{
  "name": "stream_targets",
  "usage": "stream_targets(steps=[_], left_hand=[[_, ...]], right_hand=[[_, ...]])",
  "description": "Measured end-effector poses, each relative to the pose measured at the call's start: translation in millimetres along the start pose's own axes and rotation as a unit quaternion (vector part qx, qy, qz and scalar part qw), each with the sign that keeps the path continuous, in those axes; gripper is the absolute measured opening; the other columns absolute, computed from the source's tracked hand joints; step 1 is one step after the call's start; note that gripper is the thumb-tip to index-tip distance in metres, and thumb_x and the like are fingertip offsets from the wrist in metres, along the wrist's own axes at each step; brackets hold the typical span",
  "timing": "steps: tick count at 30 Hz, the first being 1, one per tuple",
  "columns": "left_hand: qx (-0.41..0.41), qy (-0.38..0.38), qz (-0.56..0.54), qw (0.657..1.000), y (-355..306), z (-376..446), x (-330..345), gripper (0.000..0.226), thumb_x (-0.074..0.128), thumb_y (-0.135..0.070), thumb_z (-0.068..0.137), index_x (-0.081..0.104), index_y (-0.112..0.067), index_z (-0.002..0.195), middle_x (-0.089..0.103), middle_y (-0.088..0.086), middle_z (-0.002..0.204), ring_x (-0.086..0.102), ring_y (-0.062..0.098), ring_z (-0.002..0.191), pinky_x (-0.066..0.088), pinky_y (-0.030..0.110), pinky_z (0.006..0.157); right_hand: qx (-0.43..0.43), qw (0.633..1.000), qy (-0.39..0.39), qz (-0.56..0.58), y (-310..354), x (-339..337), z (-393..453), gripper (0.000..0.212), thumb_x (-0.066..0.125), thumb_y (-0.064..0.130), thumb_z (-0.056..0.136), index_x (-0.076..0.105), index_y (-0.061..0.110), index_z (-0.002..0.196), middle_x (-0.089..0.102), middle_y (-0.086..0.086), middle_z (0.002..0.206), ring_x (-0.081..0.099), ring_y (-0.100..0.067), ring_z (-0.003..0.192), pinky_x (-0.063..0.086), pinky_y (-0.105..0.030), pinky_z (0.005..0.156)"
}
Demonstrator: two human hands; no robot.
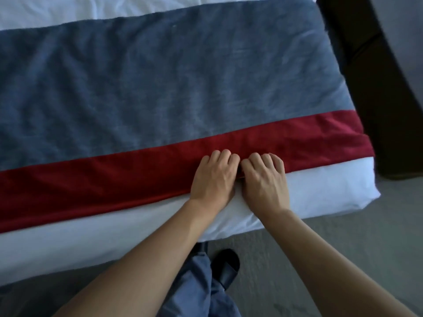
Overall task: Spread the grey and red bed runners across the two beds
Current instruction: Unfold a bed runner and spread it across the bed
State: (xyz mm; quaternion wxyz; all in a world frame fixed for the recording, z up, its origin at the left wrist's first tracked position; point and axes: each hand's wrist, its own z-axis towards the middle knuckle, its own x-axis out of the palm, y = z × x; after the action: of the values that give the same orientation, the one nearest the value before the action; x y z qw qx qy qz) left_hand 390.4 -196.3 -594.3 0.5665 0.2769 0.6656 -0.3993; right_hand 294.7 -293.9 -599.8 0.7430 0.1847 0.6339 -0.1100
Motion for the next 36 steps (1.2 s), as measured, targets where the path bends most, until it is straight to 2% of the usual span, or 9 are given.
stream_targets(steps=[6, 10, 14, 20, 22, 24, 28, 32, 36], left_hand=[[0.020, 0.001, -0.048, 0.999, -63, 21, 17, 0.011, 0.059, -0.009, 0.082, 0.056, -0.016, 0.090, 0.057, 0.003, 0.086, 0.055, 0.025, 0.079, 0.042, 0.038, 0.068], [0.030, 0.028, -0.037, 0.998, -88, 33, 18, 0.018, 0.059, -0.005, 0.080, 0.051, -0.019, 0.088, 0.053, 0.002, 0.084, 0.052, 0.022, 0.078, 0.042, 0.036, 0.068], [0.052, 0.016, -0.031, 0.998, -124, 79, 22, 0.014, 0.057, -0.007, 0.083, 0.055, -0.018, 0.091, 0.055, 0.000, 0.086, 0.054, 0.021, 0.080, 0.044, 0.035, 0.070], [0.012, 0.036, -0.059, 0.998, -187, 96, 37, 0.012, 0.050, -0.014, 0.088, 0.059, -0.021, 0.091, 0.058, -0.002, 0.084, 0.057, 0.018, 0.078, 0.047, 0.033, 0.070], [0.015, 0.046, -0.048, 0.998, -197, 101, 37, 0.012, 0.050, -0.014, 0.088, 0.058, -0.022, 0.092, 0.057, -0.002, 0.085, 0.056, 0.018, 0.079, 0.047, 0.033, 0.070], [0.020, 0.048, -0.040, 0.998, -206, 117, 35, 0.018, 0.043, -0.012, 0.086, 0.056, -0.022, 0.093, 0.056, -0.001, 0.086, 0.056, 0.020, 0.079, 0.047, 0.034, 0.069], [0.038, 0.071, -0.048, 0.996, -229, 137, 33, 0.018, 0.044, -0.014, 0.083, 0.058, -0.025, 0.086, 0.056, -0.004, 0.081, 0.057, 0.018, 0.076, 0.048, 0.032, 0.065], [0.063, 0.106, -0.066, 0.990, -224, 128, 32, 0.011, 0.066, -0.024, 0.079, 0.056, -0.027, 0.083, 0.054, -0.007, 0.079, 0.055, 0.014, 0.073, 0.047, 0.029, 0.063], [0.086, 0.128, -0.119, 0.981, -178, 127, 21, 0.032, 0.049, -0.051, 0.089, 0.054, -0.021, 0.098, 0.054, -0.002, 0.095, 0.049, 0.019, 0.087, 0.041, 0.035, 0.077]], right_hand=[[0.054, 0.998, 0.006, -0.004, -60, -15, -14, 0.004, 0.060, 0.012, 0.081, 0.061, 0.015, 0.081, 0.056, -0.006, 0.080, 0.052, -0.031, 0.076, 0.040, -0.044, 0.077], [0.052, 0.998, 0.023, -0.002, -93, -21, -29, 0.006, 0.065, 0.010, 0.084, 0.063, 0.016, 0.084, 0.055, -0.005, 0.082, 0.053, -0.029, 0.078, 0.043, -0.042, 0.078], [0.081, 0.997, 0.005, -0.012, -148, -21, -6, 0.007, 0.054, 0.012, 0.082, 0.060, 0.015, 0.081, 0.054, -0.004, 0.081, 0.052, -0.029, 0.078, 0.042, -0.042, 0.077], [0.075, 0.996, 0.025, 0.033, -198, -31, -20, 0.015, 0.045, 0.023, 0.084, 0.056, 0.016, 0.076, 0.053, -0.001, 0.073, 0.050, -0.025, 0.073, 0.041, -0.039, 0.077], [0.075, 0.996, 0.036, 0.023, -211, -35, -22, 0.013, 0.049, 0.021, 0.086, 0.057, 0.015, 0.078, 0.053, -0.001, 0.075, 0.051, -0.025, 0.074, 0.041, -0.038, 0.078], [0.092, 0.995, 0.039, 0.004, -233, -38, -15, 0.007, 0.062, 0.012, 0.081, 0.057, 0.016, 0.079, 0.054, -0.002, 0.077, 0.052, -0.026, 0.076, 0.041, -0.039, 0.078], [0.085, 0.993, 0.076, -0.031, -266, -47, -11, 0.027, 0.072, -0.002, 0.068, 0.055, 0.016, 0.079, 0.053, -0.002, 0.077, 0.052, -0.028, 0.073, 0.041, -0.040, 0.071], [0.055, 0.991, 0.119, -0.029, -263, -62, -14, 0.023, 0.063, -0.002, 0.066, 0.054, 0.017, 0.076, 0.050, 0.000, 0.075, 0.052, -0.029, 0.069, 0.044, -0.040, 0.063], [0.050, 0.987, 0.151, 0.029, -236, -71, 12, 0.037, 0.071, 0.002, 0.055, 0.057, 0.023, 0.082, 0.049, 0.009, 0.080, 0.052, -0.021, 0.074, 0.045, -0.034, 0.071]])
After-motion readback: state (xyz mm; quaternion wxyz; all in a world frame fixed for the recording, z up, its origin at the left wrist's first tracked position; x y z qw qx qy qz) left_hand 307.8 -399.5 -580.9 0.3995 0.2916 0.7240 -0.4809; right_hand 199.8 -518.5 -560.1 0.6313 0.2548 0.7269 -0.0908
